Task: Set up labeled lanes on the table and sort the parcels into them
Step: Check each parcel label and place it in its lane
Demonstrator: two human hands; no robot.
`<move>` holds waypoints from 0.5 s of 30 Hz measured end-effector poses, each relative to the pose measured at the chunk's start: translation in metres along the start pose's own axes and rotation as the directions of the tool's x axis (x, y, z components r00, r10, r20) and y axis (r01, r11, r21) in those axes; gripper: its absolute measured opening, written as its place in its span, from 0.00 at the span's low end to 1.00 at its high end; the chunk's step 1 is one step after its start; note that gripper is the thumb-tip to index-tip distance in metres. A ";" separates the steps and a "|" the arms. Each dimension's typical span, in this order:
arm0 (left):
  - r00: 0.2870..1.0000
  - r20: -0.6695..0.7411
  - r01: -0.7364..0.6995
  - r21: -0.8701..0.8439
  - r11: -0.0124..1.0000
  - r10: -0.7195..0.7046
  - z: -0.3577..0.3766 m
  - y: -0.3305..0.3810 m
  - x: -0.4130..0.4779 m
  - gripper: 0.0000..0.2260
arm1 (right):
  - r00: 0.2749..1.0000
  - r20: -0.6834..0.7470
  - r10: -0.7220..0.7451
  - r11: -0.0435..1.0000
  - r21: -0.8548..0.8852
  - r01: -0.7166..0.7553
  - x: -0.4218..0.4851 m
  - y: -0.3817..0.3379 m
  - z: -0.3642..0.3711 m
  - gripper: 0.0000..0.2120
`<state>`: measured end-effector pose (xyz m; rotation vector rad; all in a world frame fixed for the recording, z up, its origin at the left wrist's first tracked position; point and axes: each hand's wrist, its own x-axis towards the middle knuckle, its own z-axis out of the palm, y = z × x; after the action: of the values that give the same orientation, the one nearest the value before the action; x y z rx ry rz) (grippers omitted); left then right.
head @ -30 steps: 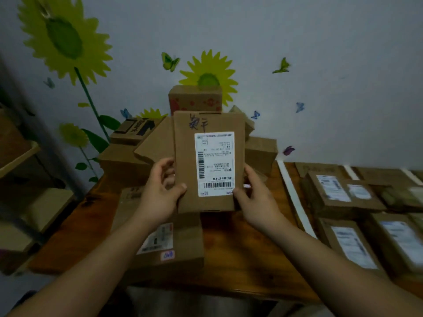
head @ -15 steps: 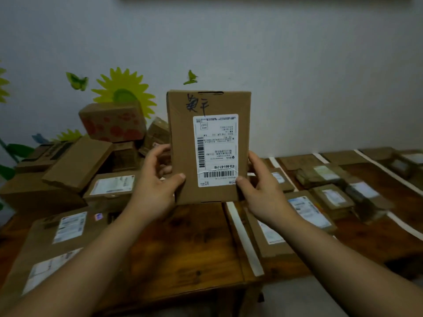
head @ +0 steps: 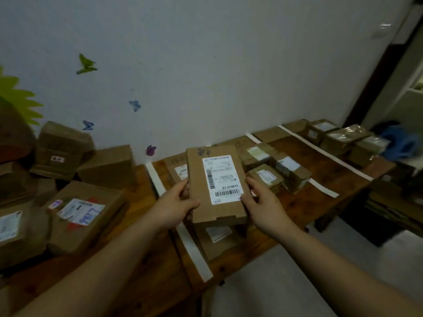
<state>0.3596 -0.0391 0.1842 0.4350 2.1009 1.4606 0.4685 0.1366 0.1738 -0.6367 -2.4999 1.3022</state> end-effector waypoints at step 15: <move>0.979 0.133 0.139 0.116 0.984 -0.154 0.178 0.011 0.091 0.32 | 0.983 0.088 0.161 0.987 -0.027 -0.160 0.054 0.147 -0.121 0.23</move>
<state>0.3920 0.1487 0.1245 0.4021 2.0564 1.2037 0.5095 0.3230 0.1229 -0.8170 -2.5818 1.3918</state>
